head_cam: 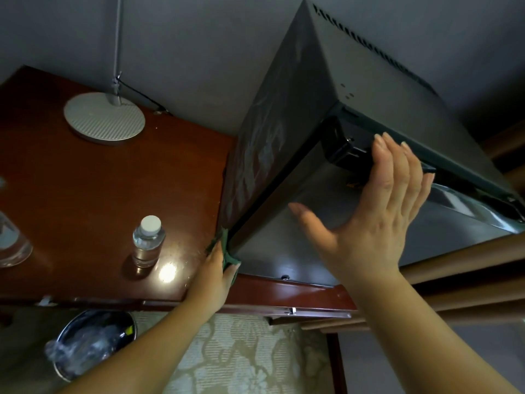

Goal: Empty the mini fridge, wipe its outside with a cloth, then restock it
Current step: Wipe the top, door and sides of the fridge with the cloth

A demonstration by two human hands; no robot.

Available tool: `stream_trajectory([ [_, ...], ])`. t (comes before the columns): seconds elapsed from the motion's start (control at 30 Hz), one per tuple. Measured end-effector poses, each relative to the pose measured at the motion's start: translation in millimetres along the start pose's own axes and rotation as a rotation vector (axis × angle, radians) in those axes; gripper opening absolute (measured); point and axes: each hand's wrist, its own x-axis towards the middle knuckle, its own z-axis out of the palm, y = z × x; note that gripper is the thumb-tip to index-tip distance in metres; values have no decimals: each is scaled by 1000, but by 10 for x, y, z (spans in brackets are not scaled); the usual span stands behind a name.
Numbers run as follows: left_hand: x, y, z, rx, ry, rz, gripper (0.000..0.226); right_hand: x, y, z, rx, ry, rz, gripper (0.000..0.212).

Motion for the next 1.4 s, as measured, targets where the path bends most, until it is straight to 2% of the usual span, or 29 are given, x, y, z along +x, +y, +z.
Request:
stream_trajectory([
  [0.17, -63, 456, -134, -56, 124, 201, 74, -2, -15, 2, 16, 6, 2, 102],
  [0.37, -120, 1221, -309, -99, 350, 583, 64, 3, -16, -2, 49, 4, 9, 101],
  [0.47, -52, 1605, -431, -100, 413, 744, 62, 11, -16, -31, 91, -7, 3, 89],
  [0.57, -19, 1896, -555, -114, 408, 811, 63, 6, -4, -88, 199, -22, 20, 73],
  [0.7, -2, 2053, -655, -132, 373, 844, 63, 11, 14, -109, 202, -31, 11, 72],
  [0.9, 21, 1701, -504, -182, 335, 751, 64, -5, 36, -36, 106, 0, -15, 84],
  [1.1, 18, 867, -264, -153, 202, 481, 68, -6, 36, 32, 48, 38, -5, 93],
  [1.4, -1, 140, -116, -48, 3, 118, 79, -14, 27, 60, 29, 73, 2, 95],
])
